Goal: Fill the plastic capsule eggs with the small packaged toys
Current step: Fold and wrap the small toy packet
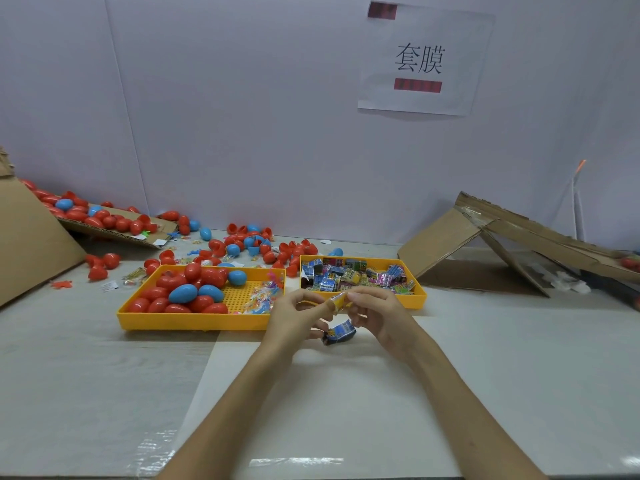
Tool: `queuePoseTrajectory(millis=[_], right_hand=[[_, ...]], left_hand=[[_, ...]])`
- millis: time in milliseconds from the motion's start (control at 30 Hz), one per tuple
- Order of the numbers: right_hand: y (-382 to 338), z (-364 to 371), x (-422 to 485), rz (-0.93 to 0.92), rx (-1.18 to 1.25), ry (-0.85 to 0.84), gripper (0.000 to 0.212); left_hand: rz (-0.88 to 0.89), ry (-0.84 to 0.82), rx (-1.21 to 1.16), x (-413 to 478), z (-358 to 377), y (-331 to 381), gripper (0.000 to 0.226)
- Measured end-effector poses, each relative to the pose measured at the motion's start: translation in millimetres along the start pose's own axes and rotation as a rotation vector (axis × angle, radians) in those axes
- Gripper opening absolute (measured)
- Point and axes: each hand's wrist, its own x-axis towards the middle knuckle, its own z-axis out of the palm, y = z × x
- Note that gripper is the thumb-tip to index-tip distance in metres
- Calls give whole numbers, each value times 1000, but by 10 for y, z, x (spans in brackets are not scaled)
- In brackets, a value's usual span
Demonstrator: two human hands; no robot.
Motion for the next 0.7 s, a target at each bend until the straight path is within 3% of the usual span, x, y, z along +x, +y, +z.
queuePoseTrajectory(millis=[167, 400, 533, 700], right_hand=[[18, -14, -3, -5, 22, -54, 19], [13, -5, -10, 11, 56, -5, 24], [-10, 5, -16, 19, 81, -16, 20], [-34, 32, -32, 40, 46, -19, 14]], left_hand=[[-72, -93, -151, -24, -12, 32, 12], [-182, -263, -308, -55, -11, 45, 20], [-122, -209, -287, -48, -5, 46, 21], [104, -118, -85, -27, 49, 25, 16]])
